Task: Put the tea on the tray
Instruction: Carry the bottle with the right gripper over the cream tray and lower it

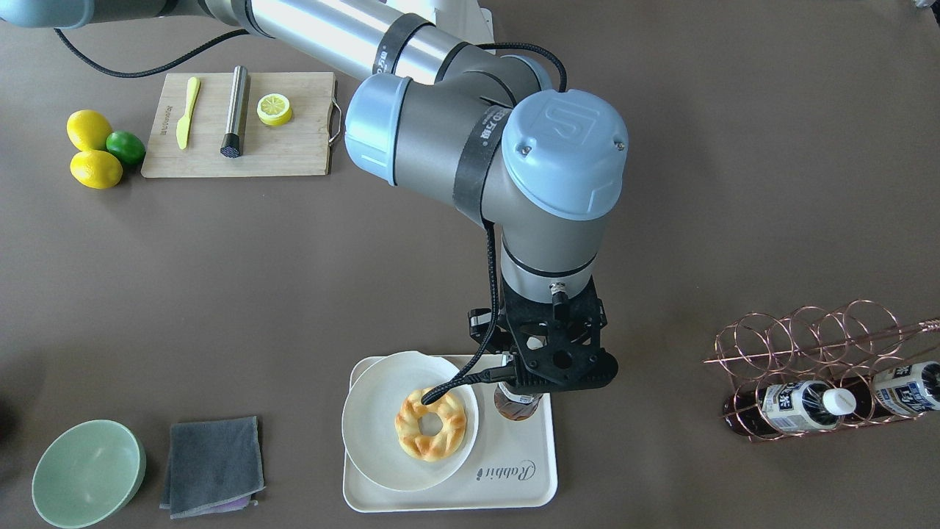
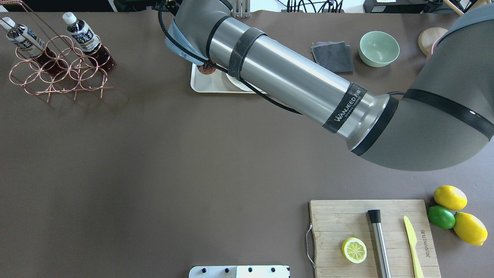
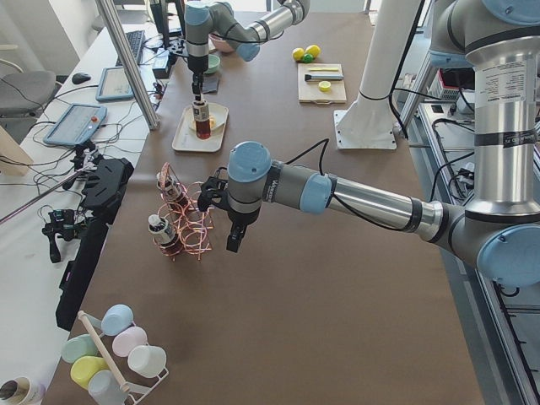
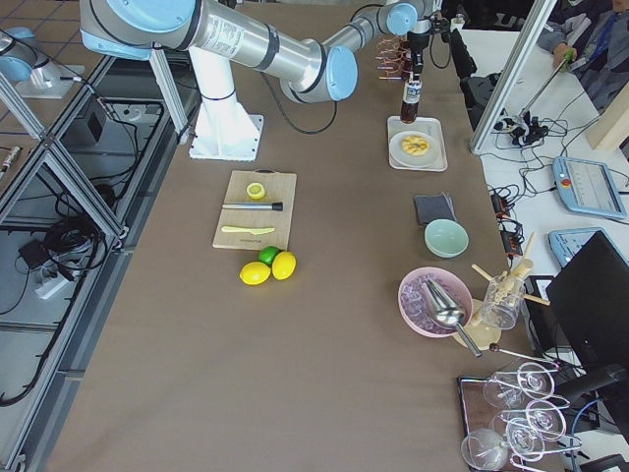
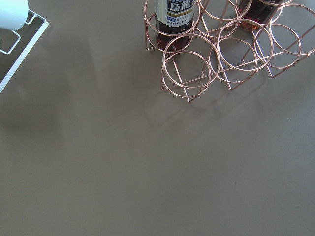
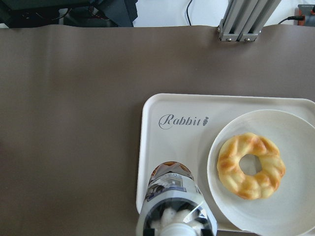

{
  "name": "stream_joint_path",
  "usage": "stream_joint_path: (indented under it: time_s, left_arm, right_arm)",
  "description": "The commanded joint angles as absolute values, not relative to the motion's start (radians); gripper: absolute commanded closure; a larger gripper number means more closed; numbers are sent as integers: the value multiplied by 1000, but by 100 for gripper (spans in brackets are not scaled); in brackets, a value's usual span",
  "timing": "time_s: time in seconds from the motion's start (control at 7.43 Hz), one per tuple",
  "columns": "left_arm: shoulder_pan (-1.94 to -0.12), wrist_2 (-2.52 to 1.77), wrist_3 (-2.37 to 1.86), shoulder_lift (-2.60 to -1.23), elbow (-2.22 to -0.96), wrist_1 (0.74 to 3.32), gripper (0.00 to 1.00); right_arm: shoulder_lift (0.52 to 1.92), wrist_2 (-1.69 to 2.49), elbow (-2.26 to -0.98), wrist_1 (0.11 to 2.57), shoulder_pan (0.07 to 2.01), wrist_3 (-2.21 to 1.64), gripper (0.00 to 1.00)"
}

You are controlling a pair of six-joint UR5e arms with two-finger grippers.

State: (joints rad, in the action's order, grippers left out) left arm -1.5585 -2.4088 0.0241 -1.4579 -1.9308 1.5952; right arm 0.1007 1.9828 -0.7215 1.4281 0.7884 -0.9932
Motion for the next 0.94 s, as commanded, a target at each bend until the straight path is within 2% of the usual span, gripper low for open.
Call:
stream_joint_path:
  time_s: [0.0, 0.81]
  left_arm:
    - [-1578, -2411, 35, -1428, -1933, 1629, 3]
    - [-1592, -2413, 31, -1387, -1934, 1694, 3]
  right_arm:
    - [45, 1985, -601, 1410, 782, -989, 100]
    - [41, 1983, -563, 1361, 770, -991, 100]
